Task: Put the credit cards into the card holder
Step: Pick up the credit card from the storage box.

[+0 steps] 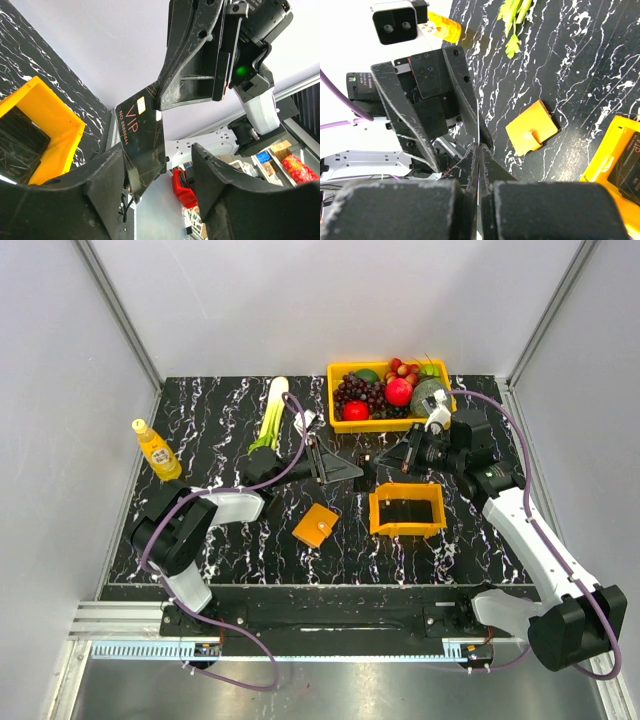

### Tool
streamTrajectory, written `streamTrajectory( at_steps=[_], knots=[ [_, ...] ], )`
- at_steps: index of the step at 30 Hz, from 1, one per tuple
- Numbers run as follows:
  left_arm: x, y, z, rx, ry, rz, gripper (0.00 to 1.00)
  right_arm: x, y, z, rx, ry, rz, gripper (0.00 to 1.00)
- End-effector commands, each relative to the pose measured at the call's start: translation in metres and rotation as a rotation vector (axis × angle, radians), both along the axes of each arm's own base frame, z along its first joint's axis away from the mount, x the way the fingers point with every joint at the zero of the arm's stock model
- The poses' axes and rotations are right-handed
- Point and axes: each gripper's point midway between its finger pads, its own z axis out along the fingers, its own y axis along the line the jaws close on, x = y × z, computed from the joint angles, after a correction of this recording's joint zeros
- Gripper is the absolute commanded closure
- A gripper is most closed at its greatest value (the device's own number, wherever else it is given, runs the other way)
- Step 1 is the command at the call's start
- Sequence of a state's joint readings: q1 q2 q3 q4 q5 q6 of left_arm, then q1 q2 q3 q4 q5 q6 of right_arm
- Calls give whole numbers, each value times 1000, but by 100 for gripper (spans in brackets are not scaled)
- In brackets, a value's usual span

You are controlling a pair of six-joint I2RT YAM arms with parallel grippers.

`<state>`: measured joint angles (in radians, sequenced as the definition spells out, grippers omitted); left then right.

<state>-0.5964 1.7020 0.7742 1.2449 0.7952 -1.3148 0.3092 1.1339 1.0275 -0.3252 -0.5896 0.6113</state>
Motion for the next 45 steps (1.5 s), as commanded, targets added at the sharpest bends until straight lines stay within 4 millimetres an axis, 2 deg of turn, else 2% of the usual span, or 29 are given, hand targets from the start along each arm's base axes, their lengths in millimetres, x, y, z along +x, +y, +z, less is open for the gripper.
streamTrajectory(
  at_steps=[1,5,12,13,16,19,23,27,34,41,42,44,45],
  knots=[
    [-11,3,26,-71,-126,-45,48,-7,6,27,64,-75,43,100],
    [-12,3,30,-85,-131,-52,61,-9,5,32,66,-101,49,100],
    [-13,2,33,-85,-149,-70,100,-9,6,27,66,-83,55,100],
    [-14,2,35,-87,-152,-73,100,-9,7,26,67,-81,59,100],
    [-13,2,36,-92,-152,-70,100,-13,7,27,69,-88,70,89],
    [-12,2,38,-105,-153,-70,100,-15,7,27,69,-95,78,70],
    [-10,2,42,-118,-152,-65,100,-17,8,27,78,-89,94,70],
    [-9,2,42,-124,-152,-61,100,-20,9,28,88,-95,104,75],
    [-4,8,44,-138,-151,-34,100,-27,13,25,112,-70,141,73],
    [-2,9,43,-138,-147,-25,100,-27,13,25,114,-68,145,94],
    [-2,9,42,-137,-146,-27,97,-27,13,24,113,-64,142,99],
    [-2,9,41,-131,-147,-24,73,-25,12,22,109,-61,133,100],
    [0,9,37,-117,-138,-14,68,-23,11,22,104,-63,116,100]
  ],
)
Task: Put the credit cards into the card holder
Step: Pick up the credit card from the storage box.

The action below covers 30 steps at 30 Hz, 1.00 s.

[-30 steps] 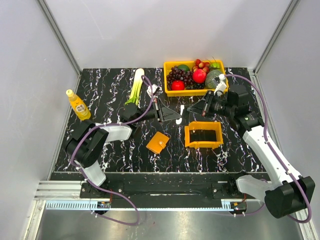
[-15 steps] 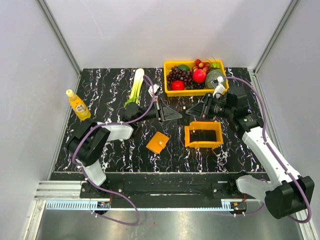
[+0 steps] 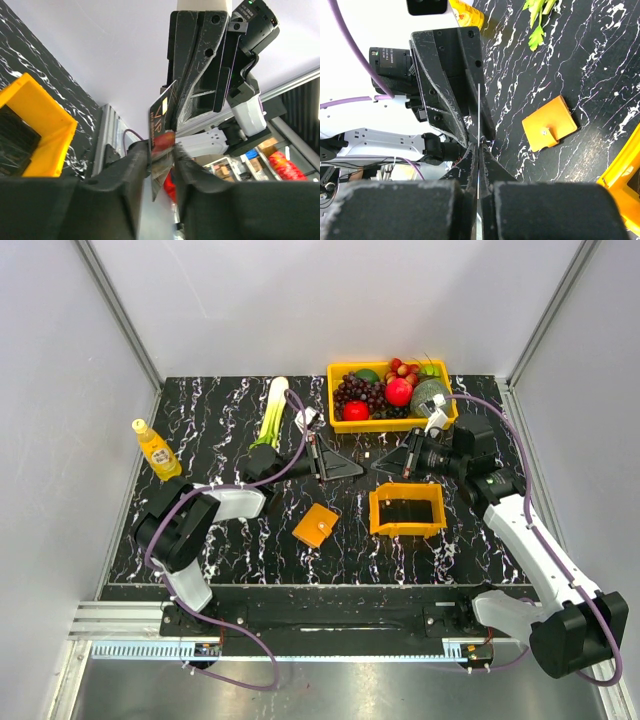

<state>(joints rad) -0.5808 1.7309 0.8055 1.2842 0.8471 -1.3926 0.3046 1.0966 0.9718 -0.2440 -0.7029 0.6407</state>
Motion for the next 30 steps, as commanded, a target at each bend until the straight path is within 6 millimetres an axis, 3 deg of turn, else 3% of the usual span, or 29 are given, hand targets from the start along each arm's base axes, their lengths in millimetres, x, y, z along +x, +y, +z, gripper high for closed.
streamTrajectory(
  at_steps=[1,3,4,5,8,12,13,16,22,30],
  knots=[
    [0,9,29,-90,-171,46,59,-4,2,12,26,-36,18,100],
    [3,10,11,-18,-164,76,31,2,-2,7,2,-35,-24,100],
    [5,14,1,28,-153,101,21,4,-4,4,-12,-35,-42,100],
    [9,18,-16,95,-146,139,18,9,-8,0,-31,-32,-78,100],
    [28,46,-95,492,-35,314,5,19,-20,-19,-115,-2,-155,100],
    [32,117,-158,1002,30,525,1,22,-25,-43,-186,40,-164,100],
    [32,131,-166,1093,46,546,1,22,-25,-47,-189,48,-164,100],
    [20,155,-179,1307,27,592,1,22,-25,-53,-193,61,-160,100],
    [-10,154,-188,1582,-116,546,1,20,-25,-58,-192,64,-159,100],
    [-27,145,-196,1716,-313,462,1,17,-23,-63,-189,75,-141,100]
  ],
)
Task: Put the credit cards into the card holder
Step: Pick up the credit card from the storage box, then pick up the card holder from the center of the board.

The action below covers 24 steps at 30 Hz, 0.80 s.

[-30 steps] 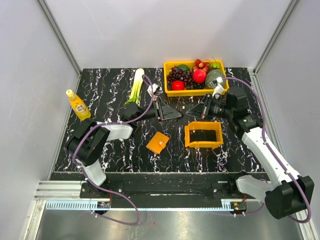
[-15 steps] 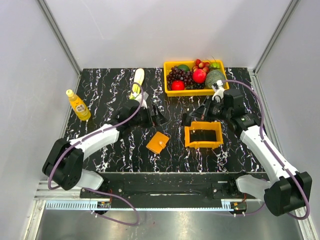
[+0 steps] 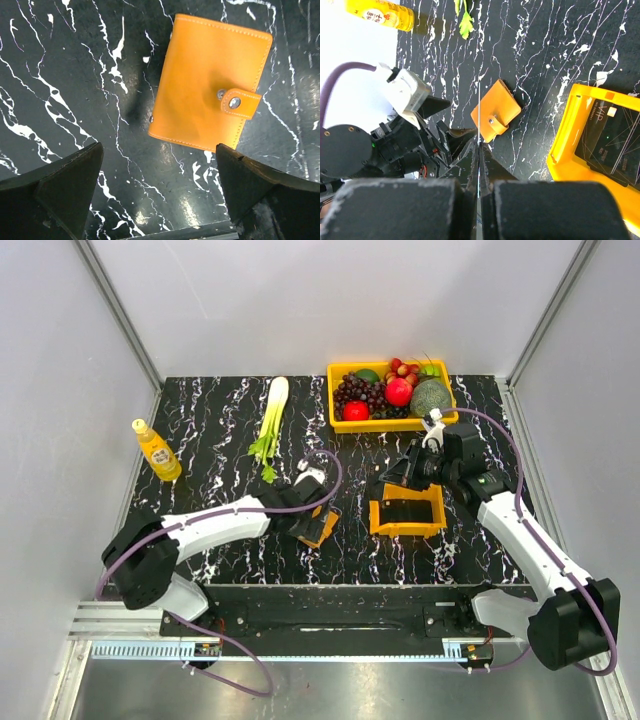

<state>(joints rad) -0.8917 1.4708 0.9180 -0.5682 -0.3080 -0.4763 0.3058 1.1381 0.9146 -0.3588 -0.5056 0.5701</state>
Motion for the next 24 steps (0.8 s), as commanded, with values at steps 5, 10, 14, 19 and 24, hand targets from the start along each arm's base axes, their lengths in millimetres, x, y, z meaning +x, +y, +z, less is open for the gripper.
streamTrajectory(
  at_steps=[5,10,14,19,24],
  knots=[
    [0,-23,9,136,-96,-104,1,4,2,3,-2,-35,12,100],
    [-8,-37,1,155,-82,-147,1,3,2,3,3,-34,13,100],
    [-11,-35,-13,192,-54,-152,1,2,2,3,3,-36,19,100],
    [-7,-36,-22,227,-49,-141,9,1,2,1,1,-35,15,100],
    [-10,-38,-27,221,-31,-142,28,-2,1,0,3,-32,17,100]
  ],
)
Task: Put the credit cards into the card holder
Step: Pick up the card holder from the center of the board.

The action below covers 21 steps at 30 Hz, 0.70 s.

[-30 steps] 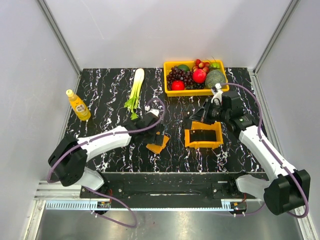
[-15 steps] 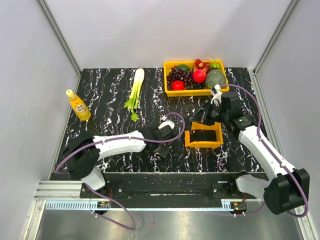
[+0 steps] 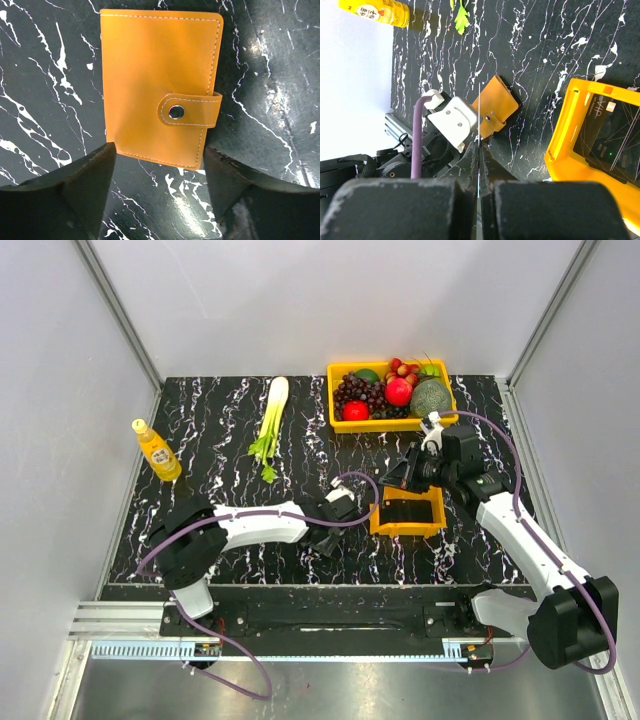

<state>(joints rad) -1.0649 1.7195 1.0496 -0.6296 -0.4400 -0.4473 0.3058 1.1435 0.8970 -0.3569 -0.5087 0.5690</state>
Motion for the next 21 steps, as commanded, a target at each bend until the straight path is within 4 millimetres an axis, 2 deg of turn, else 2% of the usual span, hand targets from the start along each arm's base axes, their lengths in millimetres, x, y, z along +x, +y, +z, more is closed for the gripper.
streamTrajectory(
  at_steps=[1,7,16,18,21],
  knots=[
    [6,-8,5,-17,-23,1,30,1,1,8,8,-53,11,100],
    [4,-13,1,-25,-4,-21,57,-1,0,8,3,-54,11,100],
    [7,-18,7,-36,-10,-43,85,-3,-2,5,0,-49,4,100],
    [7,-19,9,-37,-10,-47,99,-3,-2,5,-2,-48,5,100],
    [7,-19,16,-37,-11,-53,100,-3,-2,5,-3,-51,4,100]
  ],
)
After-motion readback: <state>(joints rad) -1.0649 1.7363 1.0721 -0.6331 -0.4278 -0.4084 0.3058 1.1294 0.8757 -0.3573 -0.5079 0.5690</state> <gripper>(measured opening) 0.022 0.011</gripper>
